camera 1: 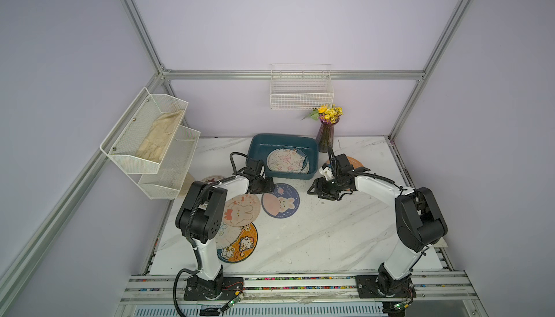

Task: Put the coasters into the storage box
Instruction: Pick up the coaster from the center of the board.

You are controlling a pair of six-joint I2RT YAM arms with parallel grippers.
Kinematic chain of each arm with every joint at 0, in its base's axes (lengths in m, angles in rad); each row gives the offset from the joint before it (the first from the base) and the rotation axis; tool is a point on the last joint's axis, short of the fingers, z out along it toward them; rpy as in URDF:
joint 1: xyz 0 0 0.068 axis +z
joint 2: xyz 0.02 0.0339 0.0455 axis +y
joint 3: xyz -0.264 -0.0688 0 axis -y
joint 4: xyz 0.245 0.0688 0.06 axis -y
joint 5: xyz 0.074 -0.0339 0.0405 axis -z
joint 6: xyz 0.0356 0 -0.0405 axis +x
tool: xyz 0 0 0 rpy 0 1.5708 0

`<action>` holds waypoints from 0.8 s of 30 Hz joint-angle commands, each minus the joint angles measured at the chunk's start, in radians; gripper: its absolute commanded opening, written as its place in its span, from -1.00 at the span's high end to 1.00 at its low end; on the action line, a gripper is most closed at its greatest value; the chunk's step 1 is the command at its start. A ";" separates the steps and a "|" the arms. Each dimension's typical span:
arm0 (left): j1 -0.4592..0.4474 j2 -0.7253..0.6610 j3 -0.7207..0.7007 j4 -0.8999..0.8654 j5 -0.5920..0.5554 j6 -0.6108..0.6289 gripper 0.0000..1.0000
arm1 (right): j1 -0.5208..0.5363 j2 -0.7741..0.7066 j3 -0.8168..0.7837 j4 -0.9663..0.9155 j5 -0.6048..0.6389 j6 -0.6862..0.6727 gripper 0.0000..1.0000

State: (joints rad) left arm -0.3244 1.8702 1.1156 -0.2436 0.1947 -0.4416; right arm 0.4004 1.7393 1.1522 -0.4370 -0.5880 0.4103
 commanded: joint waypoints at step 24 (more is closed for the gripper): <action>-0.233 -0.042 -0.078 -0.097 0.161 -0.092 -0.22 | 0.003 -0.042 -0.028 -0.075 0.046 -0.052 -0.31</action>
State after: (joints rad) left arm -0.5335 1.8553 1.0954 -0.2607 0.3317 -0.4847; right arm 0.4004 1.7370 1.1477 -0.4625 -0.5709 0.3779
